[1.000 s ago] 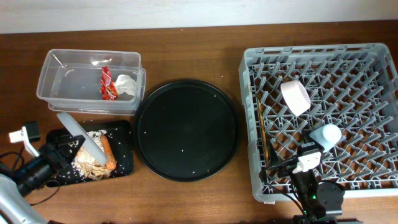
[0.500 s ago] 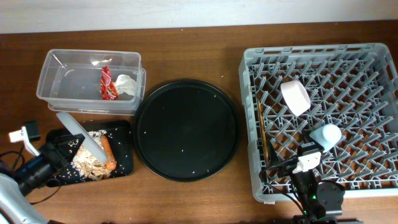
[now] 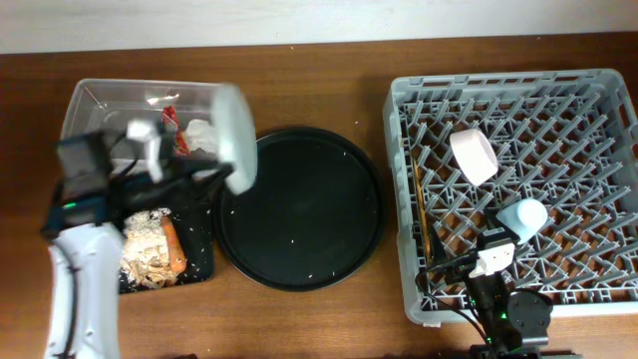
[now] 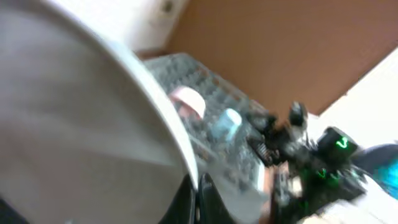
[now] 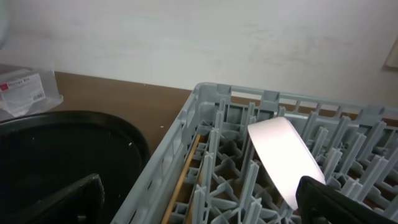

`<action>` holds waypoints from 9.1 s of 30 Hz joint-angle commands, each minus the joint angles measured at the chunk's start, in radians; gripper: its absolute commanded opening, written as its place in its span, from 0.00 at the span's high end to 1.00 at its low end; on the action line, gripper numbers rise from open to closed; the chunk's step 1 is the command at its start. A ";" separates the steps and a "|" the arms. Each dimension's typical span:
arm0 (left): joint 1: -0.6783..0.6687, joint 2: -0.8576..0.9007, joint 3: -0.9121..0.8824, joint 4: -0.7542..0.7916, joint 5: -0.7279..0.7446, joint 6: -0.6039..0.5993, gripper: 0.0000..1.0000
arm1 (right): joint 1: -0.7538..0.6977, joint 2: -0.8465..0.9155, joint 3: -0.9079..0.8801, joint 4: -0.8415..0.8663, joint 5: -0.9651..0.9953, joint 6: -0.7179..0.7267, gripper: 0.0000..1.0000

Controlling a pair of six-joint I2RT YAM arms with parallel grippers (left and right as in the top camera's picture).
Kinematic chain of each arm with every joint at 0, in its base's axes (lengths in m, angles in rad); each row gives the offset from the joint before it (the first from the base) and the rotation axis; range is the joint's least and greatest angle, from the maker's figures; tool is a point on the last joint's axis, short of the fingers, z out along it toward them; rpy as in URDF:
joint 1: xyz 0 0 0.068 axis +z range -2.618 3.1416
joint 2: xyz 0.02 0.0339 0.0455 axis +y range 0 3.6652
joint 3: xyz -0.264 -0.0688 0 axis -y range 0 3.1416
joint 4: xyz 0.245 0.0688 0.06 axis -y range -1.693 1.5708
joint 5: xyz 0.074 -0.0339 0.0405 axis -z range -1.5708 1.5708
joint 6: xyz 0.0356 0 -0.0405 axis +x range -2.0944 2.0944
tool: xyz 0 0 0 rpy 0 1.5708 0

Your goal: Sort waste into correct bins and load items into the dishwasher rack

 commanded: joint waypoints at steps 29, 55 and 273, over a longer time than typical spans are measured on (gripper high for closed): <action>-0.814 0.581 0.101 1.451 -0.600 -1.330 1.00 | -0.006 -0.007 -0.009 0.001 -0.008 -0.003 0.02; -0.844 0.610 0.212 1.148 -0.678 -1.183 0.07 | -0.006 -0.007 -0.009 0.001 -0.009 -0.004 0.02; -0.409 -1.356 -1.046 0.492 -1.344 -0.158 0.01 | -0.006 -0.007 -0.009 0.001 -0.008 -0.003 0.02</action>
